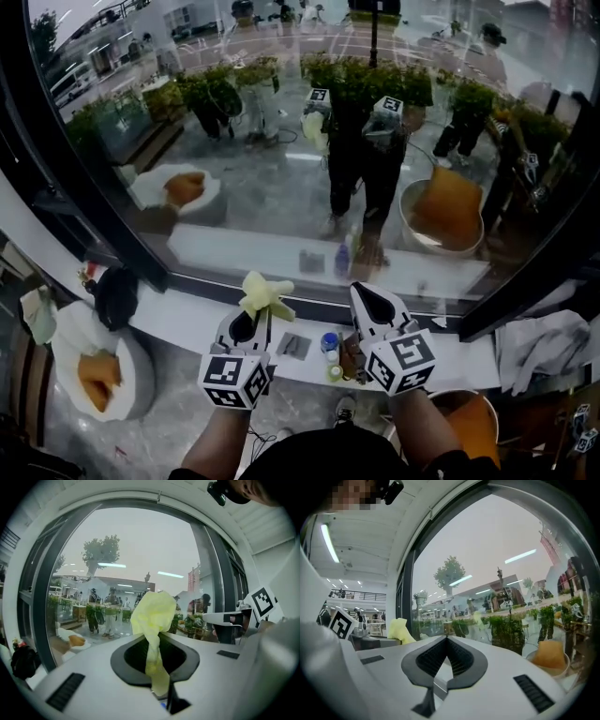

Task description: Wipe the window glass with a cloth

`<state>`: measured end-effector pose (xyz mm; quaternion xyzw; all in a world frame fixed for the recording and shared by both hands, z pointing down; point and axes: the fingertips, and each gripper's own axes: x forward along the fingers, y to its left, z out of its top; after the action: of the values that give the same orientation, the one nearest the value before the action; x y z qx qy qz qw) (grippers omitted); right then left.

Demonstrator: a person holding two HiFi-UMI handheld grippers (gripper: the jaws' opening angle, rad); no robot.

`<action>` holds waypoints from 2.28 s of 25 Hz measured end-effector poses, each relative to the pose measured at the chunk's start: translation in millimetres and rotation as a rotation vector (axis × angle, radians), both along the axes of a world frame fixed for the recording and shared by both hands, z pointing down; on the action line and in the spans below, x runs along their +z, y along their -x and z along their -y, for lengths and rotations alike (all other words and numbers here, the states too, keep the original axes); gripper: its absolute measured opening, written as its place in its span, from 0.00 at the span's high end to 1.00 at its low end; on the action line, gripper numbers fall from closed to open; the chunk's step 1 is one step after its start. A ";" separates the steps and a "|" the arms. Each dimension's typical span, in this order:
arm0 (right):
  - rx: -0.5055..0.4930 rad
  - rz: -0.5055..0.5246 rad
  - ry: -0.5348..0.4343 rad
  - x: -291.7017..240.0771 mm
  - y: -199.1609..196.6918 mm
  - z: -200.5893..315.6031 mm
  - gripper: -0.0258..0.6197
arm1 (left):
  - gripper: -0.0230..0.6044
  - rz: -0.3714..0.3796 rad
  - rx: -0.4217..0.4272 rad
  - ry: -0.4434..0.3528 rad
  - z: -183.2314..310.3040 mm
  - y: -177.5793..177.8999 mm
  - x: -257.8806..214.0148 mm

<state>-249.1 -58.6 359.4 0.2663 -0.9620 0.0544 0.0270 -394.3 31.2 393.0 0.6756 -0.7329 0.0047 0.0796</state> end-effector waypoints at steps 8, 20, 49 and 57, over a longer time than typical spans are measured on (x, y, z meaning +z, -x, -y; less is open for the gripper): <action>-0.079 0.000 -0.002 0.2 0.0 34.4 0.92 | 0.91 0.018 -0.076 -0.001 28.6 -7.5 -2.6; -0.103 0.009 0.012 -8.7 17.8 74.0 0.92 | 0.91 0.043 -0.119 -0.016 71.9 24.0 -23.3; 0.136 -0.008 0.003 -5.4 146.5 99.2 0.92 | 0.91 0.042 -0.058 -0.017 162.0 234.2 -26.8; 0.202 -0.014 0.007 -1.5 142.2 100.8 0.92 | 0.91 0.045 -0.012 -0.021 182.5 235.8 -25.6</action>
<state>-391.3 -159.4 358.0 0.3622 -0.9298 0.0581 0.0292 -630.1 -151.3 367.4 0.6717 -0.7386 0.0118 0.0559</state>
